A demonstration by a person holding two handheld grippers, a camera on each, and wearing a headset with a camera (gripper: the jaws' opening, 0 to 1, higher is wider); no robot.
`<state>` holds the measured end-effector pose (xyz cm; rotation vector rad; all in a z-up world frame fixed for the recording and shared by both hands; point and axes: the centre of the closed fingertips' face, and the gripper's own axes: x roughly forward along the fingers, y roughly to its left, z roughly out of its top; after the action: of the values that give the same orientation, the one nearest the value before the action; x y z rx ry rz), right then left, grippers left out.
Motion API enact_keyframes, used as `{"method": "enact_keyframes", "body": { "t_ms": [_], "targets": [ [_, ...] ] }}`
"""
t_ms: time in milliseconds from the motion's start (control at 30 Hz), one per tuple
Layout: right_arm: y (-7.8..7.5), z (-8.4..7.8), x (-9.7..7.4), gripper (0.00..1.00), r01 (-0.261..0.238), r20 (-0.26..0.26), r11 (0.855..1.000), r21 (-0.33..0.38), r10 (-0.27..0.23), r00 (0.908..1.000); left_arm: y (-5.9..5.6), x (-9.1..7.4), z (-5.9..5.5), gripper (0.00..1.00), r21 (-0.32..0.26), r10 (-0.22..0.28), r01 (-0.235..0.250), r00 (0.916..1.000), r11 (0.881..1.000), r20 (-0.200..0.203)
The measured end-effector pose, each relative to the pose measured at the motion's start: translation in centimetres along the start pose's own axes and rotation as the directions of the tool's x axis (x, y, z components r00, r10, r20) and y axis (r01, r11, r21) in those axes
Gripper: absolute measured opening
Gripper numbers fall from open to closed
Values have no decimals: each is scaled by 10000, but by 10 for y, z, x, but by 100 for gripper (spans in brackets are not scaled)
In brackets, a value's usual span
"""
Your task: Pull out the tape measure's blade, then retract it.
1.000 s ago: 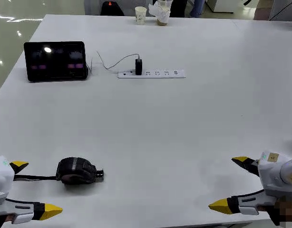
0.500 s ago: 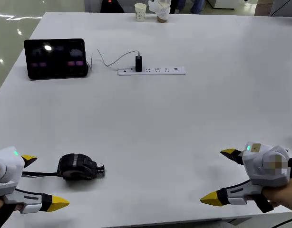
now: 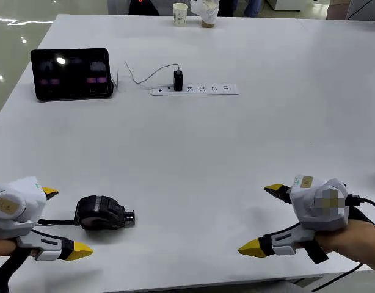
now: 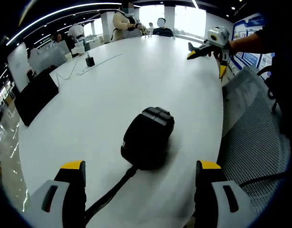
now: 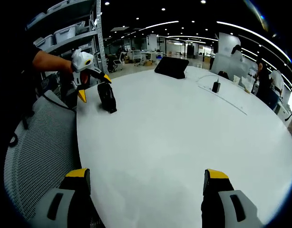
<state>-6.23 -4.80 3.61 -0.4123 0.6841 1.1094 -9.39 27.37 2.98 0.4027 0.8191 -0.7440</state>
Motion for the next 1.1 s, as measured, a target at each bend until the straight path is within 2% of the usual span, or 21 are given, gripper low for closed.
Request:
{"method": "enact_keyframes", "body": {
  "t_ms": [167, 233, 333, 467, 567, 600, 633, 767, 833, 867, 933, 1000, 1100],
  "targets": [
    [-8, 16, 9, 99, 148, 211, 9998, -140, -146, 9997, -2, 4, 6, 88, 469, -294, 305, 9993, 9984, -233],
    [-7, 22, 15, 99, 107, 302, 9999, -117, -103, 9995, -1, 7, 8, 85, 715, -408, 439, 9982, 9965, -443],
    [1, 26, 25, 99, -239, 218, 9989, -406, 248, 9995, 0, 11, 14, 83, 1167, -518, 584, 9969, 9915, -590],
    [11, 32, 38, 99, -569, 93, 9949, -828, 578, 9983, -3, 13, 25, 76, 1950, -824, 982, 9927, 9759, -877],
    [18, 35, 48, 99, -785, -3, 9919, -1001, 789, 9969, -6, 16, 31, 74, 2234, -1001, 1195, 9903, 9674, -963],
    [20, 37, 50, 99, -859, -2, 9906, -1065, 864, 9963, -8, 17, 31, 73, 2351, -1089, 1313, 9884, 9631, -1057],
    [22, 38, 54, 99, -951, -31, 9893, -1103, 953, 9954, -10, 19, 31, 73, 2652, -1196, 1502, 9845, 9524, -1279],
    [25, 39, 63, 99, -1142, -196, 9863, -1190, 1127, 9934, -15, 23, 33, 71, 3264, -1395, 1877, 9763, 9264, -1655],
    [27, 41, 66, 99, -1210, -218, 9850, -1230, 1192, 9926, -17, 25, 34, 69, 3619, -1563, 2131, 9712, 9075, -1799],
    [29, 43, 67, 99, -1234, -197, 9842, -1266, 1218, 9924, -18, 26, 32, 68, 3860, -1640, 2325, 9655, 8927, -2021],
    [32, 46, 69, 99, -1270, -142, 9828, -1342, 1262, 9919, -21, 28, 32, 69, 4337, -1836, 2603, 9601, 8627, -2111],
    [34, 51, 71, 99, -1287, -43, 9837, -1252, 1292, 9916, -21, 29, 29, 70, 4283, -1848, 2741, 9534, 8611, -2385],
    [36, 61, 73, 99, -1288, 187, 9862, -1041, 1315, 9911, -19, 35, 27, 67, 4213, -2001, 2921, 9476, 8586, -2491]
  ]
}}
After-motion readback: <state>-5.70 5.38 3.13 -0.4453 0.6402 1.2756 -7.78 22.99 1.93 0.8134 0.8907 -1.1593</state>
